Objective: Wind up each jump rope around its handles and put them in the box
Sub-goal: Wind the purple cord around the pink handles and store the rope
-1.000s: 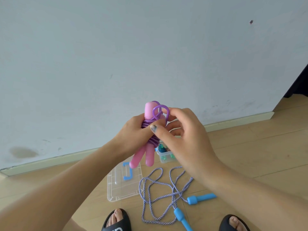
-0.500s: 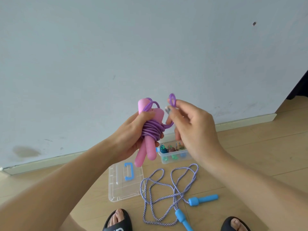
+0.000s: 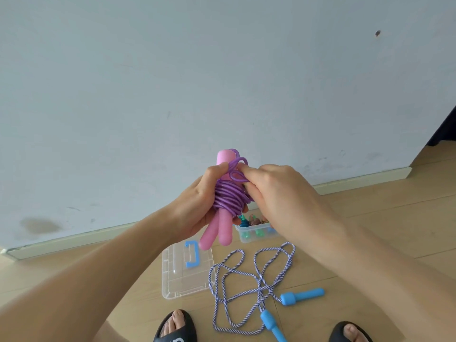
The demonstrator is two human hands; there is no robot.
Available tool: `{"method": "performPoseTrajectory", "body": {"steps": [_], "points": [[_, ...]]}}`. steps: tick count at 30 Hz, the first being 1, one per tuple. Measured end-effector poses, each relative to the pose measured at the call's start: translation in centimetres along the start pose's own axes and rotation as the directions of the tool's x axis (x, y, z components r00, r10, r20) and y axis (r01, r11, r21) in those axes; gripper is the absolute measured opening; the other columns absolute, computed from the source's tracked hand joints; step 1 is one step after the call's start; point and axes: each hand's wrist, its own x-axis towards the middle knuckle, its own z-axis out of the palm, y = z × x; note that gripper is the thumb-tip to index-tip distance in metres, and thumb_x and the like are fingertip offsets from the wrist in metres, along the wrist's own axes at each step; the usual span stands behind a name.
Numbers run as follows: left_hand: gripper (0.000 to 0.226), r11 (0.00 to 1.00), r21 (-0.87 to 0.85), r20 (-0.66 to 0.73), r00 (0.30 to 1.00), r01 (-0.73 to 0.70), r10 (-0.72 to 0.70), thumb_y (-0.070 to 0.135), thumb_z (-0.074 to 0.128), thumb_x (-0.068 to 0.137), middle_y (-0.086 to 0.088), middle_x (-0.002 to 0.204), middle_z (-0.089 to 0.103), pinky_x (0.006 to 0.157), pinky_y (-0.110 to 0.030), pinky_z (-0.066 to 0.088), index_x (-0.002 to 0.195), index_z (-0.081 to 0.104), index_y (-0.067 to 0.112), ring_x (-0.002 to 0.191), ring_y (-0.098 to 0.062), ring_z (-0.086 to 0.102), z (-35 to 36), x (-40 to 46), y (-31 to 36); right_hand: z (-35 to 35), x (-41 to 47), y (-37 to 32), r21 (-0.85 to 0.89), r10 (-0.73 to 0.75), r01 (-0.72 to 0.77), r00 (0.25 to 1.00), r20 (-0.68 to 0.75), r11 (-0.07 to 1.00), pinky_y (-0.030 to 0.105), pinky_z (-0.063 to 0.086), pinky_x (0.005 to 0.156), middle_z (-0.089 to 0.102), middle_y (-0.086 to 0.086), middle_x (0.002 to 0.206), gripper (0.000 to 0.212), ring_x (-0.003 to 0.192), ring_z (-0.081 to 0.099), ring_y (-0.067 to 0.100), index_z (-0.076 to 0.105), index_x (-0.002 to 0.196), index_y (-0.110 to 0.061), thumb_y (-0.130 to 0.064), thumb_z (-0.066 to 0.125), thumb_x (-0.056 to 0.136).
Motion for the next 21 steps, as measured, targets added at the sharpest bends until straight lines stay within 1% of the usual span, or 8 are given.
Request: {"method": "performPoseTrajectory", "body": {"steps": [2, 4, 6, 8, 14, 16, 19, 21], "points": [[0.051, 1.0, 0.007, 0.004, 1.0, -0.022, 0.022, 0.047, 0.039, 0.101, -0.017, 0.084, 0.069, 0.065, -0.039, 0.057, 0.11, 0.063, 0.002, 0.075, -0.027, 0.066, -0.1, 0.2, -0.1, 0.3, -0.1, -0.1, -0.027, 0.039, -0.039, 0.999, -0.023, 0.999, 0.031, 0.025, 0.052, 0.03, -0.007, 0.065, 0.022, 0.06, 0.043, 0.024, 0.058, 0.117, -0.016, -0.012, 0.051, 0.097], [0.046, 0.998, 0.032, 0.03, 0.998, -0.061, 0.06, 0.046, 0.05, 0.096, -0.016, 0.092, 0.069, 0.067, -0.04, 0.057, 0.115, 0.061, 0.006, 0.079, -0.027, 0.067, -0.1, 0.5, -0.2, 0.6, -0.3, -0.3, -0.05, 0.078, -0.08, 0.996, -0.032, 0.996, 0.029, 0.02, 0.049, 0.024, -0.01, 0.067, 0.038, 0.059, 0.039, 0.023, 0.055, 0.13, -0.017, -0.01, 0.057, 0.093], [0.038, 0.994, 0.057, 0.053, 0.994, -0.098, 0.095, 0.038, 0.061, 0.089, -0.016, 0.098, 0.067, 0.069, -0.041, 0.058, 0.116, 0.061, 0.011, 0.082, -0.027, 0.067, -0.2, 0.6, -0.3, 1.1, -0.4, -0.4, -0.093, 0.107, -0.109, 0.994, -0.023, 0.99, 0.029, 0.025, 0.053, 0.021, -0.01, 0.071, 0.055, 0.065, 0.04, 0.023, 0.042, 0.145, -0.018, -0.009, 0.056, 0.093], [0.03, 0.987, 0.102, 0.053, 0.991, -0.126, 0.121, 0.031, 0.065, 0.088, -0.016, 0.098, 0.067, 0.07, -0.042, 0.058, 0.114, 0.063, 0.015, 0.082, -0.029, 0.067, -0.4, 0.7, -0.2, 1.3, -0.6, -0.3, -0.07, 0.092, -0.093, 0.996, -0.011, 0.993, 0.027, 0.029, 0.061, 0.026, -0.008, 0.077, 0.057, 0.072, 0.042, 0.021, 0.033, 0.151, -0.019, -0.01, 0.05, 0.097], [0.03, 0.971, 0.179, 0.037, 0.987, -0.159, 0.155, 0.031, 0.057, 0.089, -0.021, 0.101, 0.068, 0.069, -0.044, 0.059, 0.113, 0.064, 0.013, 0.08, -0.03, 0.069, -1.6, 0.1, 0.2, 0.6, -1.2, 0.1, 0.338, 0.001, -0.008, 1.0, 0.019, 0.941, 0.021, 0.043, 0.066, 0.043, -0.012, 0.084, 0.03, 0.077, 0.051, 0.005, 0.049, 0.131, -0.026, -0.025, 0.041, 0.103], [0.029, 0.975, 0.152, 0.045, 0.987, -0.16, 0.155, 0.03, 0.057, 0.089, -0.02, 0.099, 0.067, 0.069, -0.044, 0.058, 0.112, 0.064, 0.013, 0.082, -0.031, 0.069, -1.7, 0.0, 0.3, 0.7, -1.0, 0.5, 0.314, -0.037, 0.054, 0.998, -0.06, 0.948, 0.03, 0.048, 0.068, 0.043, -0.011, 0.083, 0.027, 0.075, 0.054, 0.009, 0.053, 0.129, -0.022, -0.025, 0.043, 0.104], [0.022, 0.978, 0.129, 0.048, 0.986, -0.164, 0.159, 0.03, 0.058, 0.095, -0.011, 0.091, 0.069, 0.069, -0.043, 0.058, 0.11, 0.064, 0.015, 0.082, -0.029, 0.069, -1.6, -0.1, 0.3, 1.3, -0.7, 0.6, 0.206, -0.064, 0.104, 0.979, -0.195, 0.973, 0.026, 0.038, 0.06, 0.038, -0.01, 0.076, 0.025, 0.063, 0.043, 0.011, 0.062, 0.12, -0.015, -0.025, 0.046, 0.104], [0.029, 0.974, 0.157, 0.047, 0.987, -0.162, 0.157, 0.037, 0.051, 0.101, -0.012, 0.092, 0.07, 0.073, -0.047, 0.059, 0.111, 0.063, 0.013, 0.084, -0.03, 0.07, -1.7, -0.3, 0.2, 1.9, -0.7, 0.5, 0.159, -0.069, 0.112, 0.966, -0.251, 0.981, 0.026, 0.036, 0.056, 0.038, -0.008, 0.075, 0.029, 0.06, 0.039, 0.013, 0.065, 0.121, -0.014, -0.025, 0.045, 0.102]]}}
